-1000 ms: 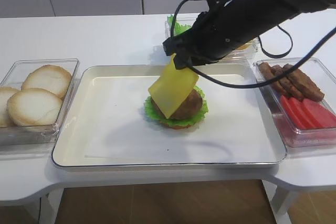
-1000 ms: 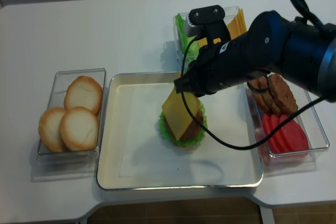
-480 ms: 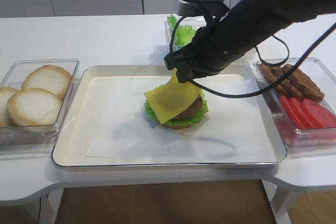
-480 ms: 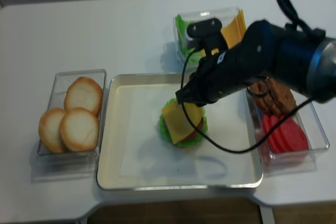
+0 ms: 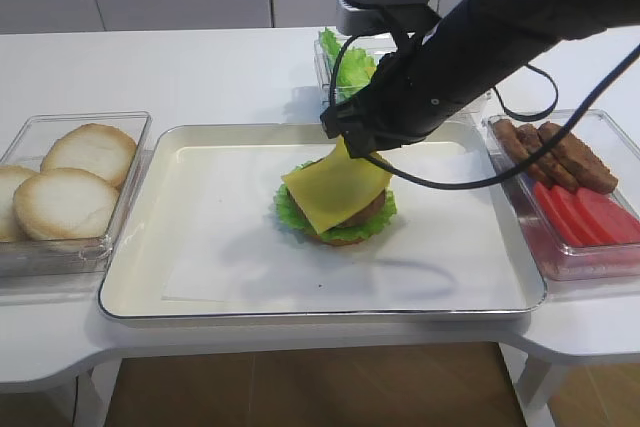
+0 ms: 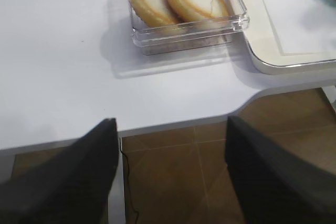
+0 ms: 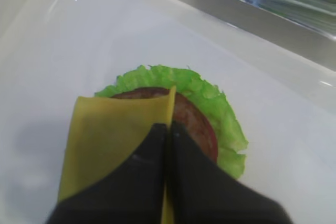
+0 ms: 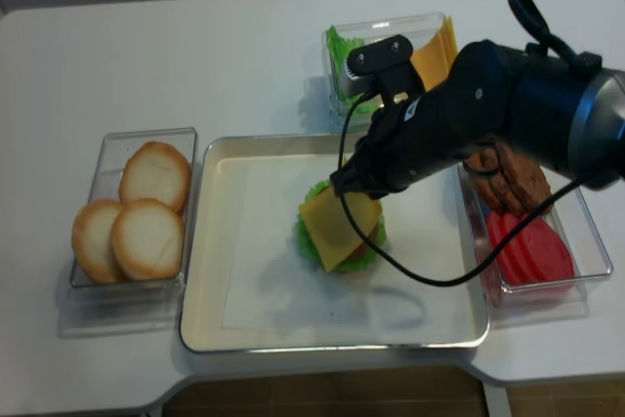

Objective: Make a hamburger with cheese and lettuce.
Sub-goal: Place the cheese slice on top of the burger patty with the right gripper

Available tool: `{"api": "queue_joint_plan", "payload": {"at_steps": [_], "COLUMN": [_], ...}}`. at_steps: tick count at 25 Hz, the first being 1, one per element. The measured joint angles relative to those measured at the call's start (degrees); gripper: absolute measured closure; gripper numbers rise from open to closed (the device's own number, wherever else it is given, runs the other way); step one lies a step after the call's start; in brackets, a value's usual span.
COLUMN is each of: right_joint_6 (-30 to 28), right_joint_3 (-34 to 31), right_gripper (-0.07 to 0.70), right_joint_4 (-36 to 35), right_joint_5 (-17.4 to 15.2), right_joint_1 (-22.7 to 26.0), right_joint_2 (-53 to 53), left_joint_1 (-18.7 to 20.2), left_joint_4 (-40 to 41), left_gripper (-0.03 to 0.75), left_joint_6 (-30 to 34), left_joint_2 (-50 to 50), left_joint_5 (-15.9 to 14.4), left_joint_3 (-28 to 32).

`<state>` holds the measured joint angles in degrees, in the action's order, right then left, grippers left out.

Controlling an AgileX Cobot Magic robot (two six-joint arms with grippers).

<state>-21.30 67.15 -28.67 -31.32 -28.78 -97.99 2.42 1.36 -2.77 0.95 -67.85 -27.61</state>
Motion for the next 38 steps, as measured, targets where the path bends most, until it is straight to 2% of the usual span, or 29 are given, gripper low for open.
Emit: {"api": "queue_joint_plan", "payload": {"at_steps": [12,23,30,33,38], "right_joint_6": [0.6,0.8,0.8,0.8,0.7], "right_joint_3": [0.0,0.0,0.0,0.0,0.0], "right_gripper": [0.627,0.627,0.622,0.568,0.365], "right_joint_4": [1.4,-3.0,-3.3,-3.3,-3.3], "right_joint_5": [1.8,3.0,3.0,3.0,3.0], "right_joint_1": [0.0,0.0,0.0,0.0,0.0], "right_joint_2": [-0.6,-1.7,-2.3,-2.3,-2.3], "left_joint_1": [0.0,0.0,0.0,0.0,0.0], "left_joint_4": [0.0,0.0,0.0,0.0,0.0], "left_gripper": [0.249,0.249,0.249,0.249,0.249], "left_joint_6": [0.0,0.0,0.0,0.0,0.0], "left_joint_2": [0.0,0.0,0.0,0.0,0.0], "left_joint_5": [0.0,0.0,0.0,0.0,0.0], "left_joint_3": [0.0,0.0,0.0,0.0,0.0]}}
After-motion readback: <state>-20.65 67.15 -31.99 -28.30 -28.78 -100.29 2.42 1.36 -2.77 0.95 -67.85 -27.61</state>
